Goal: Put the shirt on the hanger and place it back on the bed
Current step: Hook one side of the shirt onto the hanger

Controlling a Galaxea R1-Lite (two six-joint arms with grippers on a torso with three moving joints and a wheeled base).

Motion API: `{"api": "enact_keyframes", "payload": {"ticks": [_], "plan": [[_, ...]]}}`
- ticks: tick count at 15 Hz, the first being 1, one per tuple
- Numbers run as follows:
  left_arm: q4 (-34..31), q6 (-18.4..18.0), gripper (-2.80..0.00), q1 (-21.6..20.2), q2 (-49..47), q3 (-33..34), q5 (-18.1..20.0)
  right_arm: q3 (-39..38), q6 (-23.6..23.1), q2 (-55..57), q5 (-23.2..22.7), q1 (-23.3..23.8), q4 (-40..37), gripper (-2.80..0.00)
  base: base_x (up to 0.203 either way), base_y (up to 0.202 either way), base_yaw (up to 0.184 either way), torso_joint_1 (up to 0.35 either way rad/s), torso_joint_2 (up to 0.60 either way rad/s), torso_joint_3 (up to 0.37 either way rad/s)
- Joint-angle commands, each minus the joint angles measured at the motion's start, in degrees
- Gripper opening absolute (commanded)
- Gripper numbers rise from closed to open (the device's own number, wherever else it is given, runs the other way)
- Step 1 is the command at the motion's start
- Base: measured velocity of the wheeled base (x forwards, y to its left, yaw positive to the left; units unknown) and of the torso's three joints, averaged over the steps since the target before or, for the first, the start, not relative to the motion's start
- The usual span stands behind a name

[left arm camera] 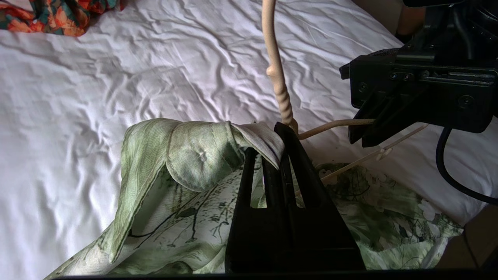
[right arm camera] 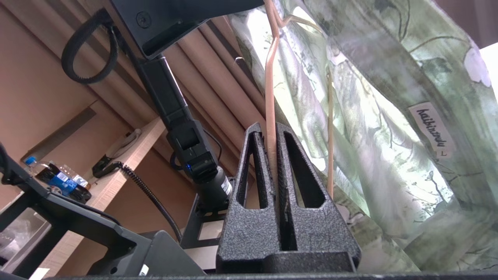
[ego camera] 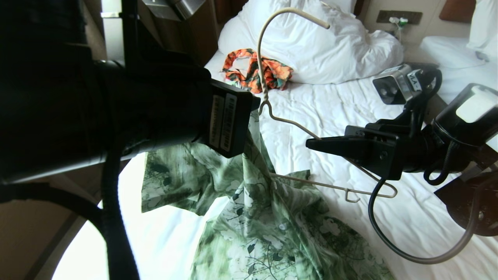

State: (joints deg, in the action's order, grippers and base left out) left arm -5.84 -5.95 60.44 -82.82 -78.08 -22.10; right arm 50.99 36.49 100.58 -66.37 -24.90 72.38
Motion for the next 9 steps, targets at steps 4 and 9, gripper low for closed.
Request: {"api": "enact_keyframes", "payload": {"ticks": [4, 9], "plan": [[0.30, -0.12, -2.80, 1.79, -0.06, 1.26, -0.22, -0.09, 0.16, -0.72, -0.34, 0.13, 0.40, -2.80, 0.000, 0.000, 0.000, 0.000, 0.00, 0.000], [0.56, 0.06, -2.80, 5.10, -0.67, 2.99, -0.15, -0.01, 0.16, -0.21, -0.34, 0.02, 0.40, -2.80, 0.000, 0.000, 0.000, 0.000, 0.00, 0.000]]}}
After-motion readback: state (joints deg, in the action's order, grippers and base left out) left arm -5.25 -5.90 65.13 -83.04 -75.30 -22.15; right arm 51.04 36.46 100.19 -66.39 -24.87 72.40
